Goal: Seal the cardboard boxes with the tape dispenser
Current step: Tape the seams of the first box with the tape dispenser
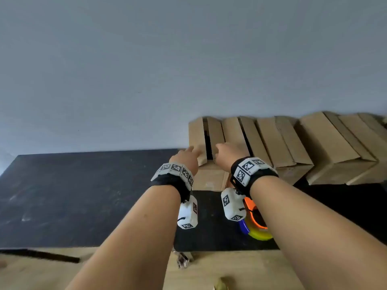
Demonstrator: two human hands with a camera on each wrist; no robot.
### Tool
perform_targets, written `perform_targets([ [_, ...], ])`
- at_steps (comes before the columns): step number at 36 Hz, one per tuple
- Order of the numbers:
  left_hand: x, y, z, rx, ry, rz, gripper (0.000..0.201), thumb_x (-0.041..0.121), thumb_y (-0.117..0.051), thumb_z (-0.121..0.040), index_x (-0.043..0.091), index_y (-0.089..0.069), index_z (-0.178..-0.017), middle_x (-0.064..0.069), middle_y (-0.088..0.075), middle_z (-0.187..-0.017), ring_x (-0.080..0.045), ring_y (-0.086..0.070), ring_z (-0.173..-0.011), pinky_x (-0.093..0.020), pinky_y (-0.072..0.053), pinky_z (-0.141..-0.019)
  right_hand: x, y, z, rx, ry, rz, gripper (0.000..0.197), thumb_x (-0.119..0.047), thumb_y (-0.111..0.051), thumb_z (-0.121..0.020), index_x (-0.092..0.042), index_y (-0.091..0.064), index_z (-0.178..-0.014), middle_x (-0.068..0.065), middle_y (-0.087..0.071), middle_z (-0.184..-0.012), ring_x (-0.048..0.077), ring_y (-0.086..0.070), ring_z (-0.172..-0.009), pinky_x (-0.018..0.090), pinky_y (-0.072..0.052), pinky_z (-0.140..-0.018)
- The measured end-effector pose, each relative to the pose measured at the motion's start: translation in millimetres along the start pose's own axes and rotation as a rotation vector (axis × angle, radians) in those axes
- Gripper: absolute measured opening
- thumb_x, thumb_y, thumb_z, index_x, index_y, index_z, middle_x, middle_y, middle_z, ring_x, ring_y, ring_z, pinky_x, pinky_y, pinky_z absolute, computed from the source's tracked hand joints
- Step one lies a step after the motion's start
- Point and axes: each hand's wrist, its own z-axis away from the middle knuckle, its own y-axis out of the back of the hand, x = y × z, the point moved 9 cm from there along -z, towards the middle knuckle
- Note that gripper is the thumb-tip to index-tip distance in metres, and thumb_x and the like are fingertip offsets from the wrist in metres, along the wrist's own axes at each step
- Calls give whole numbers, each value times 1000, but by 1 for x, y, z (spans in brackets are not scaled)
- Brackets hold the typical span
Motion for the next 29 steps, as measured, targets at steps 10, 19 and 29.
perform_targets([
  [10, 0, -19, -19, -116, 17, -57, 70, 0, -46, -89, 33, -26, -147, 7, -11, -158, -31, -35, -135, -47, -43, -102, 3, -21, -22, -95, 3, 82, 31, -7, -43, -93, -3, -60, -118, 14, -48, -134, 30, -56, -112, 36, -49, -91],
  [19, 1, -24, -11, -186, 4, -60, 70, -6, -45, -88, 21, -25, -149, 4, -8, -158, -29, -42, -133, -46, -44, -102, 0, -31, -18, -89, 13, 47, 31, -4, -43, -90, -2, -57, -118, 12, -45, -131, 30, -53, -110, 38, -47, -91],
  [29, -16, -20, 26, 55, -58, 43, 35, -3, -44, -86, 13, -61, -111, -2, -39, -100, -26, -52, -77, -35, -51, -73, -10, -44, 9, 70, 6, -88, 34, 0, -50, -87, -8, -58, -119, 12, -45, -132, 30, -57, -107, 37, -47, -93],
])
